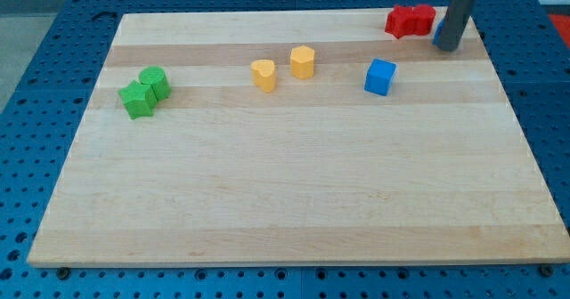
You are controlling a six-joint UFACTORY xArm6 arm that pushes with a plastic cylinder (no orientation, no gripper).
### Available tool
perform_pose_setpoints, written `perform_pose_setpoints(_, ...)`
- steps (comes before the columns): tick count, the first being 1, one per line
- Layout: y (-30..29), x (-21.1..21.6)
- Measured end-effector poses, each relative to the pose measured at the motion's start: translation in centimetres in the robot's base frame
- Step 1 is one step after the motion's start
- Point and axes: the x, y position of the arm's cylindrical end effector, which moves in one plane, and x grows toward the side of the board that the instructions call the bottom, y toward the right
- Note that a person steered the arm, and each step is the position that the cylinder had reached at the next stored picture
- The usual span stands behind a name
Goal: Push the blue cube slightly left
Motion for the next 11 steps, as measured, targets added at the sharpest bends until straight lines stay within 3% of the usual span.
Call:
perform_pose_setpoints(1,-0.5,-0.6)
perform_pose_setpoints(2,0.5,1.6)
perform_pose_setpoints(3,5.2,5.0)
perform_pose_setpoints(4,4.5,9.5)
perform_pose_setpoints(5,-1.4,12.1)
perform_pose_setpoints(6,-6.1,11.6)
perform_pose_setpoints(8,-9.9,6.2)
perform_pose_setpoints(10,-12.1,11.1)
perform_pose_setpoints(11,-16.3,10.2)
